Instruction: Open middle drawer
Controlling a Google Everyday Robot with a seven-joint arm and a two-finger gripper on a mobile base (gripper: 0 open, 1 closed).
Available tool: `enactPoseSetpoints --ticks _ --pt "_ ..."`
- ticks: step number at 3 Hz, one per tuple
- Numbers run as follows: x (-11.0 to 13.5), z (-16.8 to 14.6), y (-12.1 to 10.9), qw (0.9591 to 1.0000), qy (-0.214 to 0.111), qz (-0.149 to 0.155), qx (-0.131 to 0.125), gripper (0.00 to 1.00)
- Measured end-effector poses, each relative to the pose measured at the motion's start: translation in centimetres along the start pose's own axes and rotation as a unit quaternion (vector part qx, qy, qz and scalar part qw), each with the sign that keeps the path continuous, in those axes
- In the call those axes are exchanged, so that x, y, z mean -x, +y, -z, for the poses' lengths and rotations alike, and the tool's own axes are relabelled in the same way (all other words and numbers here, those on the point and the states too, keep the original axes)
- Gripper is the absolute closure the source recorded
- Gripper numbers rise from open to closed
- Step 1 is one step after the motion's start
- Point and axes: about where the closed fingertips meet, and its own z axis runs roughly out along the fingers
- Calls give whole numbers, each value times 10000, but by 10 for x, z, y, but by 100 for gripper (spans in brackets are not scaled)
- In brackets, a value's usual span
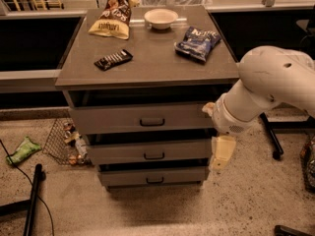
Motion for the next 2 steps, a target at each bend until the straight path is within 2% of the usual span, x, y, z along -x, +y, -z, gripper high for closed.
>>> enactPoseSetpoints --ticks 1,2 --pt "-25 -59 9 9993 76 -106 363 0" --pt "-55 -136 20 9959 -34 -229 879 0"
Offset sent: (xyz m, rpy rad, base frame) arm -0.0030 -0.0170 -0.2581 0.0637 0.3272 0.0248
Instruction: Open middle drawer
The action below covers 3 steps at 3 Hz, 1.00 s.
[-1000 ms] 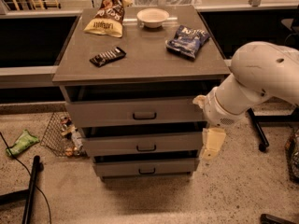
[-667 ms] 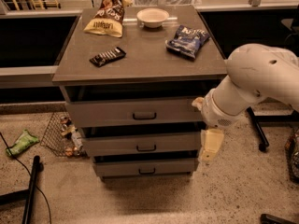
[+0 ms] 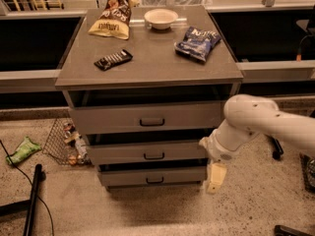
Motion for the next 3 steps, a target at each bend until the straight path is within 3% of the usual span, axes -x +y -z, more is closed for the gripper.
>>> enactPoseSetpoints --ticks 2,3 --pt "-31 -135 -34 9975 -423 324 470 0" --pt "-31 -135 -35 9975 -422 328 466 0"
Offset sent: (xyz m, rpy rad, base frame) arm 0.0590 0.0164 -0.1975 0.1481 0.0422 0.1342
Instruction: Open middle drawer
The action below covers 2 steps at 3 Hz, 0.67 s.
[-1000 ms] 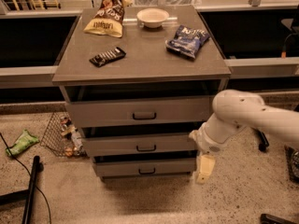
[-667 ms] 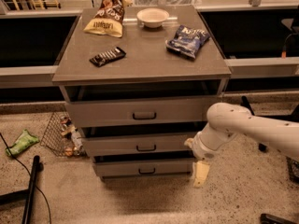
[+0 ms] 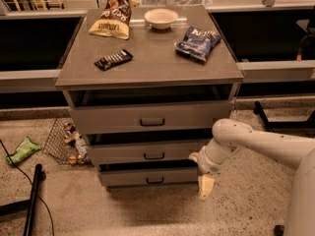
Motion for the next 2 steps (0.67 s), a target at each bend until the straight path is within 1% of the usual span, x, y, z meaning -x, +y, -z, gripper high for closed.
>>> enactPoseSetpoints --ticks 1,2 --pt "5 -10 -15 9995 0 298 -107 0" --pt "20 -3 -27 9953 114 854 -440 0"
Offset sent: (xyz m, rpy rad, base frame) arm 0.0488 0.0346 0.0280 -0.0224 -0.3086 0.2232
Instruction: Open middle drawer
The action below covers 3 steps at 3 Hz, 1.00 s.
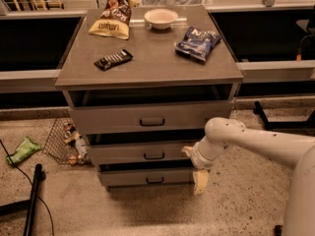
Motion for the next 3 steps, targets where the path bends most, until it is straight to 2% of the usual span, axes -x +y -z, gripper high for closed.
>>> enactPoseSetpoints --ticks 1,2,3 --pt "12 11 -16 9986 107 414 -299 0" --pt "15 6 -32 9977 185 528 -390 0" --pt "12 -6 -50 9979 141 457 -428 0"
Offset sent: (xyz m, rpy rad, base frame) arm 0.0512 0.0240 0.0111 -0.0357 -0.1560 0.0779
